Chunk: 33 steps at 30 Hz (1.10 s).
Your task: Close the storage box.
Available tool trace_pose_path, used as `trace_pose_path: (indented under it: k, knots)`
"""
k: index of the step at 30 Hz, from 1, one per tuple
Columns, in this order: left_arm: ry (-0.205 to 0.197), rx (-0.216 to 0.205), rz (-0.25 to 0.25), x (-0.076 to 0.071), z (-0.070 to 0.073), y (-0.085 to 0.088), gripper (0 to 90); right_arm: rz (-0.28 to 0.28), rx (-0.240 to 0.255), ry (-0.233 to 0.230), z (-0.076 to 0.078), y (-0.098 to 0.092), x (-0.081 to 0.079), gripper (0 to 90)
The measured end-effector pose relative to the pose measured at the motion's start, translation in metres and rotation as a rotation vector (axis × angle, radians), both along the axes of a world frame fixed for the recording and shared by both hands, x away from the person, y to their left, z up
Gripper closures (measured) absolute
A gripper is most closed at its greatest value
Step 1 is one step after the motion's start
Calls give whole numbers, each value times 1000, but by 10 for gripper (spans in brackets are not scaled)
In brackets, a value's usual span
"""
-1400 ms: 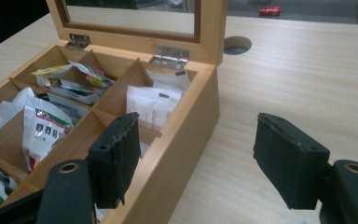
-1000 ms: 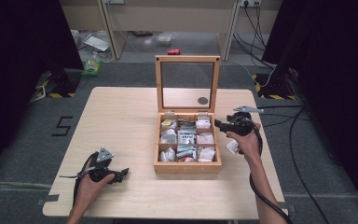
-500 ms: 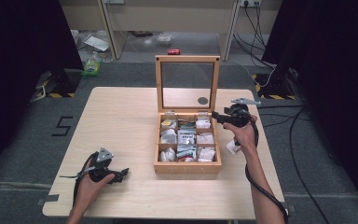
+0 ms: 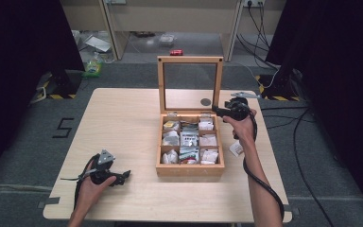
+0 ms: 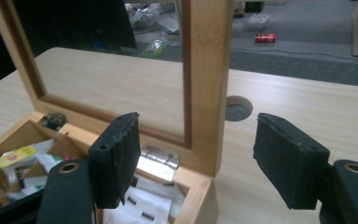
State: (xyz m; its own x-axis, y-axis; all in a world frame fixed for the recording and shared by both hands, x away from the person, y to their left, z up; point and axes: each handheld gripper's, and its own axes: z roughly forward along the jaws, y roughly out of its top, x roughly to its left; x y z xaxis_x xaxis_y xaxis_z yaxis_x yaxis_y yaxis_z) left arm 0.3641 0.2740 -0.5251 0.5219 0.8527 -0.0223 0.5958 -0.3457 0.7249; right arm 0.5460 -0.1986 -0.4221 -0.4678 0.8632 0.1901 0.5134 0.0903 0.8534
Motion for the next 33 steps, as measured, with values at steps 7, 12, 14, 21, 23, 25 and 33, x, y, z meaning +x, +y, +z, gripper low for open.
trace_pose_path:
  k: [7,12,14,21,23,25,33]
  knots:
    - [0,0,0,0,0,0,0,6,0,-6,4,7,13,320]
    - [0,1,0,0,0,0,0,18,-3,-10,3,14,18,320]
    - [0,0,0,0,0,0,0,22,-7,-12,3,16,20,320]
    - [0,0,0,0,0,0,0,20,6,-11,1,19,26,319]
    - [0,1,1,0,0,0,0,22,8,-14,0,19,29,320]
    - [1,2,1,0,0,0,0,20,8,-10,0,19,30,321]
    - [0,1,2,-1,0,0,0,33,-1,-20,1,21,32,346]
